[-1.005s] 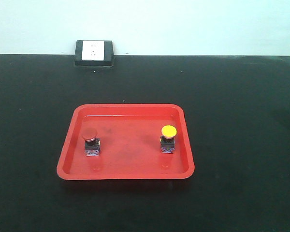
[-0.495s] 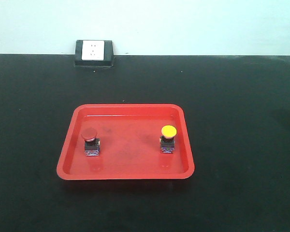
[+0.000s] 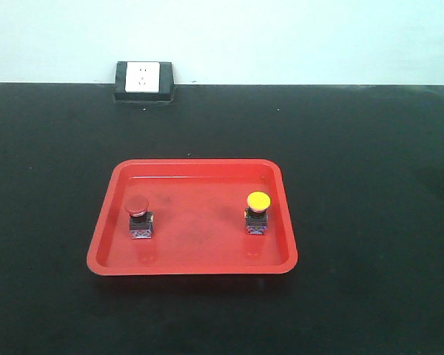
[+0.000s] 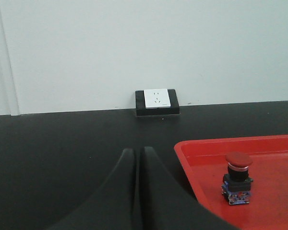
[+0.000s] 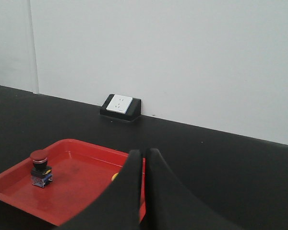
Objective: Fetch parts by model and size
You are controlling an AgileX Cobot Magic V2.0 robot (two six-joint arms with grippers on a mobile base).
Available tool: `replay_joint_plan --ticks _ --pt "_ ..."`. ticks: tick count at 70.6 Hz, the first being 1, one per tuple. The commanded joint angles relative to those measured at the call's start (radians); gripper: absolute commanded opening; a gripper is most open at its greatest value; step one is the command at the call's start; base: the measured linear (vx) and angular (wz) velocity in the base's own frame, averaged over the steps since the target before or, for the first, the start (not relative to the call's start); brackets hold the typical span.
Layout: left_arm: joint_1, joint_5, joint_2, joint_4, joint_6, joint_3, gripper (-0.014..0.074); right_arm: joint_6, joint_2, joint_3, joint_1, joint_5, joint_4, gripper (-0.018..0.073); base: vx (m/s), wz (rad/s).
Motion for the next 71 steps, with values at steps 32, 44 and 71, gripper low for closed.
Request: replay_joint_plan --ticks 32,44,71 --pt "0.0 -0.071 -0.012 -0.004 -0.003 0.01 -0.0007 -0.011 0.013 -0.026 -0.001 -0.07 -0.003 -0.001 0.0 0.0" --pt "0.0 -0.071 -0.012 -0.004 -0.003 0.01 -0.0007 -0.011 0.013 -0.026 -0.001 -0.07 -0.003 -0.001 0.0 0.0" --pt "0.0 -0.071 -0.012 -0.004 -0.003 0.01 -0.0007 -0.004 0.005 -0.026 -0.162 -0.069 0.006 -0.001 0.0 0.0"
